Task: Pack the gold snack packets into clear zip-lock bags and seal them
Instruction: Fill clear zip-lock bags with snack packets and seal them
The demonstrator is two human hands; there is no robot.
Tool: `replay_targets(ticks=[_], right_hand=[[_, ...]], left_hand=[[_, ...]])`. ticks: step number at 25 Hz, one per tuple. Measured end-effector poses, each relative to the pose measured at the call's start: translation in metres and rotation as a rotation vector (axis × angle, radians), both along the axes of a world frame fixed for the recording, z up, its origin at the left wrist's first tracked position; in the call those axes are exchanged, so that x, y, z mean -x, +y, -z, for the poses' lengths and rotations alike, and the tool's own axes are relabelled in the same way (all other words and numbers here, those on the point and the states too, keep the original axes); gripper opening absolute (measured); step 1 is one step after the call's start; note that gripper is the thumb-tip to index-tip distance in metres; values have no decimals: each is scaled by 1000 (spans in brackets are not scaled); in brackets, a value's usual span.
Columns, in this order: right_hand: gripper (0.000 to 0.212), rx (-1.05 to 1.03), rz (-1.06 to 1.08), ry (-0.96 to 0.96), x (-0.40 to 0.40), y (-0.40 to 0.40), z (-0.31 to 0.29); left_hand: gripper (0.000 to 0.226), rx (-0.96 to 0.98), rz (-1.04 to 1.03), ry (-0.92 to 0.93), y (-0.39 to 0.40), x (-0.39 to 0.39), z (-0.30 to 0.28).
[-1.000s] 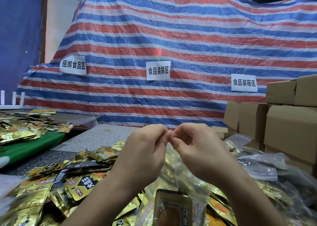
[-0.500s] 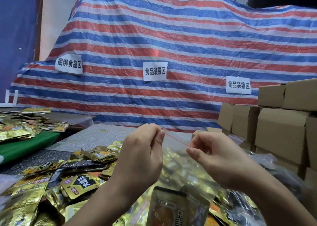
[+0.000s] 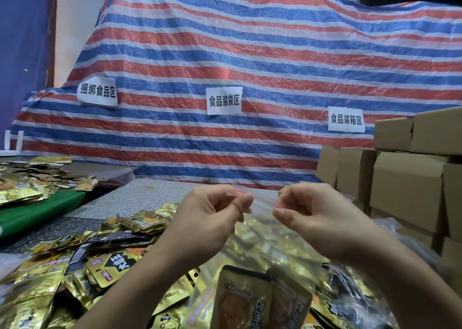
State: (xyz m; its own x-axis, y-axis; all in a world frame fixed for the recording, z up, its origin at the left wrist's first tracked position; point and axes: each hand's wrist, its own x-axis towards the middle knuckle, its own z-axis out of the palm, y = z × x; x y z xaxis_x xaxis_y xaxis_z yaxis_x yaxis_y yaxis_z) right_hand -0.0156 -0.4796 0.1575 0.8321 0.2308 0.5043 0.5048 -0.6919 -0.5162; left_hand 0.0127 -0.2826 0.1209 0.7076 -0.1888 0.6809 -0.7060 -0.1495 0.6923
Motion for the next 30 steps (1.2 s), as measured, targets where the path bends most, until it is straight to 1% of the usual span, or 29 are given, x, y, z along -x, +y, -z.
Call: replay_targets(ticks=[2,4,9,12,19,23,26,30], right_hand=[[17,18,-6,80,3,-5,-4],[15,34,1,103,5,-10,-9],[15,53,6,3,2,-14,-7],[14,26,33,-10,0,-23,-1],[15,4,89,-43,0,-44,10],[16,-13,92,-16,2,-55,17],[9,-24,63,-56,4,-57,20],[16,-40,51,-133,5,-58,21]], left_hand=[[27,23,3,-39,-1,1,1],[29,43,17,-33,-1,1,0],[33,130,-15,-40,-6,3,1],[36,184,-68,-76,-5,2,2],[41,197,-128,-95,-4,3,3],[42,203,-139,-103,-5,4,3],[42,212,-133,-98,-6,5,3],[37,213,-89,-50,-4,1,1]])
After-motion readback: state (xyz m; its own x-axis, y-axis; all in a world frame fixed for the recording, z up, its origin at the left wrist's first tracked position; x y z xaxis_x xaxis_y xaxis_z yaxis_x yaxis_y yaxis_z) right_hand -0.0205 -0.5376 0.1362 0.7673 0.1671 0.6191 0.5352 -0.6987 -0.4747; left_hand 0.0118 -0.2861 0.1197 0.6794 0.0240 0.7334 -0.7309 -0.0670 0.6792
